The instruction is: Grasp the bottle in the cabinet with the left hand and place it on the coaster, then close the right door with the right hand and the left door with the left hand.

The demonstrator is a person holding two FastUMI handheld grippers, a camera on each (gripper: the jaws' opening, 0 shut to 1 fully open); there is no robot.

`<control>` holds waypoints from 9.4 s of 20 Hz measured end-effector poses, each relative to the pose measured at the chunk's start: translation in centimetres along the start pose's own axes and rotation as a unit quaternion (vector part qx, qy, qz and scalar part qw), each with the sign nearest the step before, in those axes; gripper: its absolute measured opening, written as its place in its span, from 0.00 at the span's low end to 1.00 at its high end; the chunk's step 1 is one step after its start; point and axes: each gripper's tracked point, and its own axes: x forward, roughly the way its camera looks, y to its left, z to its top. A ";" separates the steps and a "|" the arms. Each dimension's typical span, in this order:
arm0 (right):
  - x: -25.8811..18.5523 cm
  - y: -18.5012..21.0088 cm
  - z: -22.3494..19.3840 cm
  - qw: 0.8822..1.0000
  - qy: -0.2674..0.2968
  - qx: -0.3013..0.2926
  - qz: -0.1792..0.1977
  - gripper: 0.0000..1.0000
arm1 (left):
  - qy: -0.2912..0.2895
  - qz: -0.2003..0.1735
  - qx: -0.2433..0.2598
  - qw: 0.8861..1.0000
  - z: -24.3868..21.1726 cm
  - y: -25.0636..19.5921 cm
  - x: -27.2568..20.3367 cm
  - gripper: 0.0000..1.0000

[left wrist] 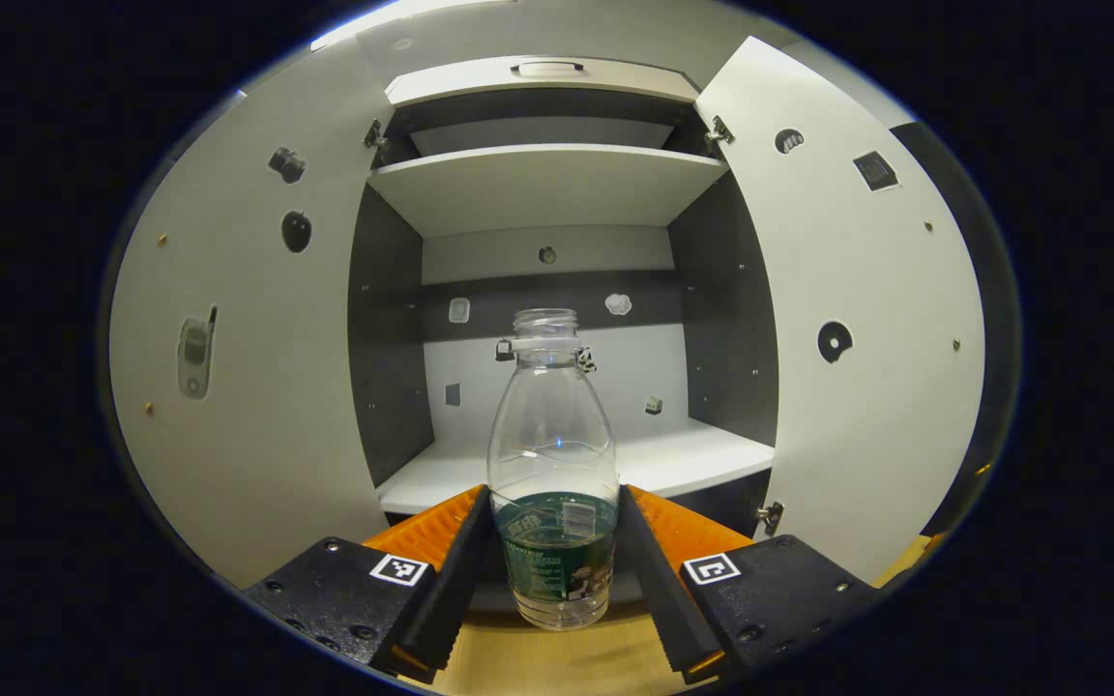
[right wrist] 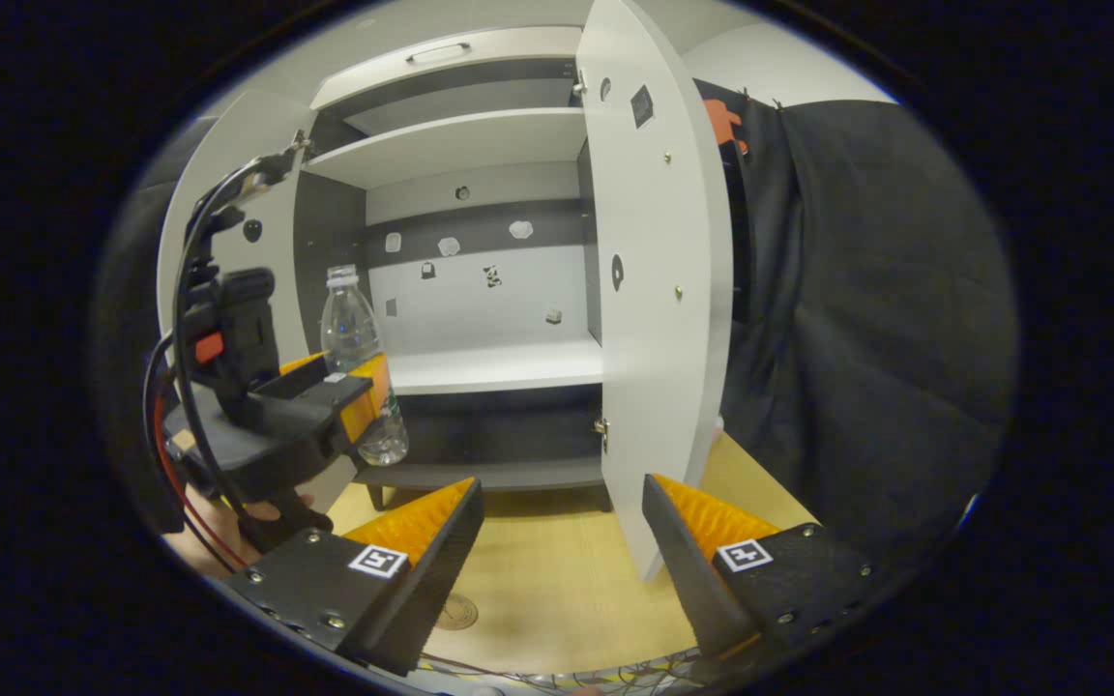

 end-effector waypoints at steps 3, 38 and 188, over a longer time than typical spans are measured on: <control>-0.4 -0.9 -1.1 1.000 0.014 0.003 -0.003 1.00 | 0.036 0.003 -0.003 0.999 -4.8 -0.4 -2.2 0.81; -1.5 -2.0 -10.6 0.991 0.132 0.019 0.014 1.00 | 0.183 -0.001 -0.028 0.983 -26.5 -3.6 -10.9 0.85; 5.8 5.7 7.0 0.993 -0.083 -0.014 0.078 1.00 | -0.020 -0.060 -0.045 0.997 7.7 10.1 -3.4 0.96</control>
